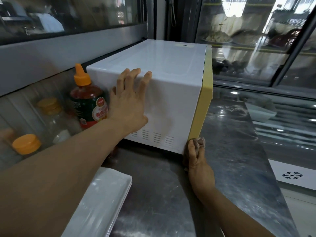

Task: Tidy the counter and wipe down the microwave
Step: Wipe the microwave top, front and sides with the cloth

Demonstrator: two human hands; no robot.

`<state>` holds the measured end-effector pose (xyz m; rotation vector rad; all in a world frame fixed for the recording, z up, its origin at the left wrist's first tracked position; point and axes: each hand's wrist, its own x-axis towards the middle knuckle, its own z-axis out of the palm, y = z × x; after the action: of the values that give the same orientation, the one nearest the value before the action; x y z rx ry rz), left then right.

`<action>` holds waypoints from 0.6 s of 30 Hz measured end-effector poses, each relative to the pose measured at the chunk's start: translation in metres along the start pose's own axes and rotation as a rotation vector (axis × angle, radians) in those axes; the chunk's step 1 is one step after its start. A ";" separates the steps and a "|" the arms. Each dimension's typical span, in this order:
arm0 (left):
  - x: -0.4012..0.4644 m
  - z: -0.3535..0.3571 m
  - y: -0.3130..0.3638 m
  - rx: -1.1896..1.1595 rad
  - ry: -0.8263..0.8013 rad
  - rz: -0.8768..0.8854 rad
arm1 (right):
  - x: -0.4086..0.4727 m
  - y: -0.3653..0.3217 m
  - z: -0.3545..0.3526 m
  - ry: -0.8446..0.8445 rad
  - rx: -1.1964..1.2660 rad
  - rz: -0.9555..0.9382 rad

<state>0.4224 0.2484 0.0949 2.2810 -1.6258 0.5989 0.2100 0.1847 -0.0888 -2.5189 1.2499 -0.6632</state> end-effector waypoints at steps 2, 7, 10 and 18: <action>0.000 -0.003 0.001 0.001 -0.024 -0.011 | -0.001 0.007 -0.007 -0.070 -0.038 0.003; 0.000 -0.014 0.004 -0.028 -0.108 -0.042 | -0.008 0.006 -0.037 -0.212 -0.137 -0.008; -0.001 -0.022 0.007 -0.039 -0.167 -0.054 | -0.009 0.006 -0.063 -0.212 -0.032 -0.019; -0.007 -0.044 0.029 -0.028 -0.319 -0.209 | 0.024 0.019 -0.127 -0.396 -0.144 -0.109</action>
<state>0.3854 0.2639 0.1296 2.5846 -1.4805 0.1681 0.1464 0.1512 0.0200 -2.6727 1.0554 -0.0833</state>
